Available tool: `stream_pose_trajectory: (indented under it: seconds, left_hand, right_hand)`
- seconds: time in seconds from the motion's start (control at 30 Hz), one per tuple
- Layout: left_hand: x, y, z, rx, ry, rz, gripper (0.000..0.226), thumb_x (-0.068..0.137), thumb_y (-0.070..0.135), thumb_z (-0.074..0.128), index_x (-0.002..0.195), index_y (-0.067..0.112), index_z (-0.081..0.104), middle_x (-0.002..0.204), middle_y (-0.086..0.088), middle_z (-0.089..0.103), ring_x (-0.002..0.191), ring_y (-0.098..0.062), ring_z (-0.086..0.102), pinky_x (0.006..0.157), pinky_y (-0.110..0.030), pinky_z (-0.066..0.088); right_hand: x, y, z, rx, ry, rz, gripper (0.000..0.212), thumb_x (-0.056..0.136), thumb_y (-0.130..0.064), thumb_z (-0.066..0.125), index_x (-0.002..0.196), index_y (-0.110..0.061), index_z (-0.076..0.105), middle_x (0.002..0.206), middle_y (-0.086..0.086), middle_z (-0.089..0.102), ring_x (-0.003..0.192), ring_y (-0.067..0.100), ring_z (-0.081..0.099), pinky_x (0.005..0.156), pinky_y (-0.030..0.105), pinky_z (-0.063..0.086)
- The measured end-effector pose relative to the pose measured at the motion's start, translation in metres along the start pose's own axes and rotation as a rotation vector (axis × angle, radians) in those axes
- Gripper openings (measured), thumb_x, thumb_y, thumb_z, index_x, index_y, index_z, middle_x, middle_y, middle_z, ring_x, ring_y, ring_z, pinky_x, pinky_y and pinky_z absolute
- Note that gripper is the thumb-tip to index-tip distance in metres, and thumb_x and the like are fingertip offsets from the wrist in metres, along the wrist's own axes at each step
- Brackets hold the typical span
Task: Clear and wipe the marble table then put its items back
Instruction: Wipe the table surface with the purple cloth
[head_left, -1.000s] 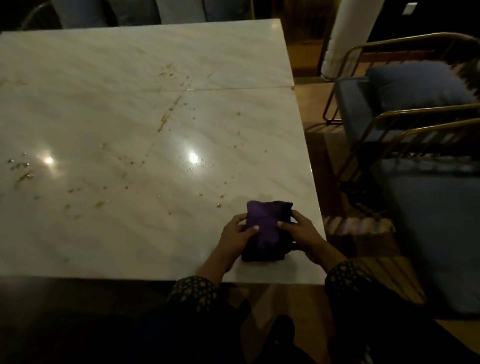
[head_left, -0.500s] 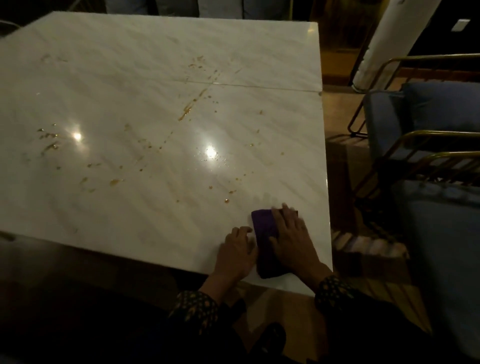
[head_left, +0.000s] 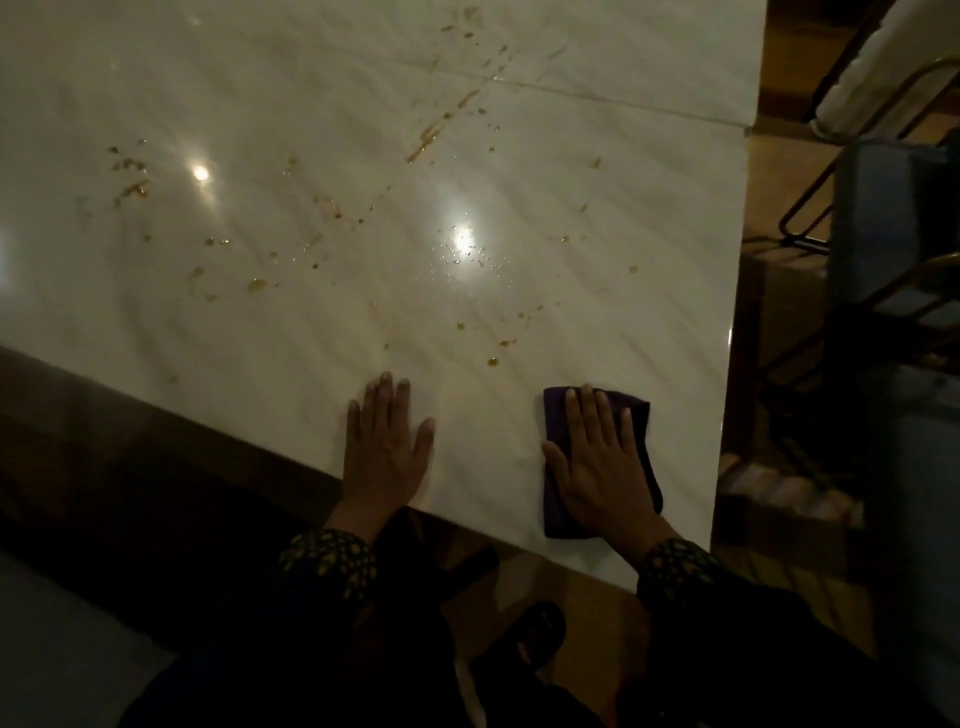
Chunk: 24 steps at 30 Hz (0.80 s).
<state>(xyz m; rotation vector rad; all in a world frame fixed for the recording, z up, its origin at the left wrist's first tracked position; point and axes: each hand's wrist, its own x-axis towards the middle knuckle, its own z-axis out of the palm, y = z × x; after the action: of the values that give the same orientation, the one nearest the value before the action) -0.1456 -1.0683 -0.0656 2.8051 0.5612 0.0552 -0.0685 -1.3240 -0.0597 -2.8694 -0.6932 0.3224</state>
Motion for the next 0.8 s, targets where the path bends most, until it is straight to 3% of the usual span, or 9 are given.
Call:
stream_pose_trajectory:
  seconds: [0.23, 0.47, 0.57, 0.63, 0.7, 0.77, 0.8]
  left_hand:
    - [-0.001, -0.002, 0.007, 0.014, 0.050, -0.024, 0.066, 0.095, 0.051, 0.031, 0.150, 0.015, 0.031, 0.159, -0.008, 0.025, 0.147, -0.025, 0.022, 0.120, -0.043, 0.014]
    - [-0.002, -0.004, 0.005, 0.020, 0.047, -0.039, 0.065, 0.095, 0.051, 0.032, 0.151, 0.018, 0.028, 0.160, -0.004, 0.021, 0.148, -0.020, 0.017, 0.121, -0.041, 0.012]
    - [0.001, -0.004, 0.003, 0.026, 0.020, -0.039, 0.065, 0.094, 0.052, 0.037, 0.150, 0.019, 0.031, 0.158, -0.004, 0.026, 0.145, -0.021, 0.023, 0.119, -0.039, 0.013]
    - [0.013, -0.015, -0.006, 0.046, 0.010, 0.031, 0.061, 0.091, 0.053, 0.044, 0.142, 0.018, 0.044, 0.148, -0.006, 0.042, 0.133, -0.025, 0.040, 0.111, -0.041, 0.025]
    - [0.030, -0.045, -0.019, 0.077, 0.005, 0.251, 0.054, 0.092, 0.051, 0.043, 0.132, 0.016, 0.054, 0.136, -0.006, 0.053, 0.120, -0.028, 0.052, 0.106, -0.043, 0.033]
    - [0.044, -0.086, -0.029, 0.131, 0.016, 0.424, 0.053, 0.095, 0.049, 0.040, 0.130, 0.012, 0.055, 0.133, -0.007, 0.055, 0.120, -0.030, 0.054, 0.109, -0.044, 0.031]
    - [0.047, -0.104, -0.033, 0.138, 0.046, 0.411, 0.053, 0.095, 0.047, 0.040, 0.130, 0.009, 0.054, 0.131, -0.010, 0.054, 0.120, -0.032, 0.053, 0.110, -0.045, 0.031]
  right_hand:
    - [0.048, 0.000, -0.002, -0.055, 0.052, -0.027, 0.073, 0.097, -0.057, 0.005, 0.155, -0.013, 0.002, 0.162, 0.008, 0.000, 0.149, 0.022, -0.003, 0.121, 0.045, -0.002]
    - [0.097, -0.025, -0.004, -0.051, 0.039, 0.068, 0.077, 0.093, -0.055, -0.003, 0.154, -0.009, -0.003, 0.161, 0.014, -0.006, 0.149, 0.027, -0.007, 0.119, 0.045, -0.009]
    - [0.072, -0.060, 0.007, -0.013, 0.038, -0.018, 0.072, 0.096, -0.052, 0.004, 0.154, -0.009, 0.004, 0.161, 0.014, 0.000, 0.149, 0.028, -0.004, 0.119, 0.047, -0.008]
    - [0.038, -0.073, 0.017, -0.009, -0.005, -0.103, 0.067, 0.100, -0.051, 0.011, 0.155, -0.013, 0.004, 0.162, 0.008, -0.002, 0.149, 0.024, -0.007, 0.119, 0.046, -0.005]
    - [0.014, -0.063, 0.017, -0.032, -0.041, -0.197, 0.064, 0.101, -0.052, 0.015, 0.155, -0.019, 0.004, 0.162, 0.001, -0.001, 0.150, 0.019, -0.003, 0.119, 0.043, -0.002]
    - [0.018, -0.039, 0.009, -0.081, -0.033, -0.250, 0.062, 0.101, -0.053, 0.015, 0.155, -0.022, 0.007, 0.162, -0.001, 0.004, 0.149, 0.017, 0.003, 0.119, 0.041, 0.002]
    - [0.027, -0.028, 0.004, -0.106, -0.029, -0.225, 0.062, 0.101, -0.053, 0.015, 0.155, -0.023, 0.007, 0.162, -0.001, 0.006, 0.149, 0.017, 0.006, 0.119, 0.041, 0.002]
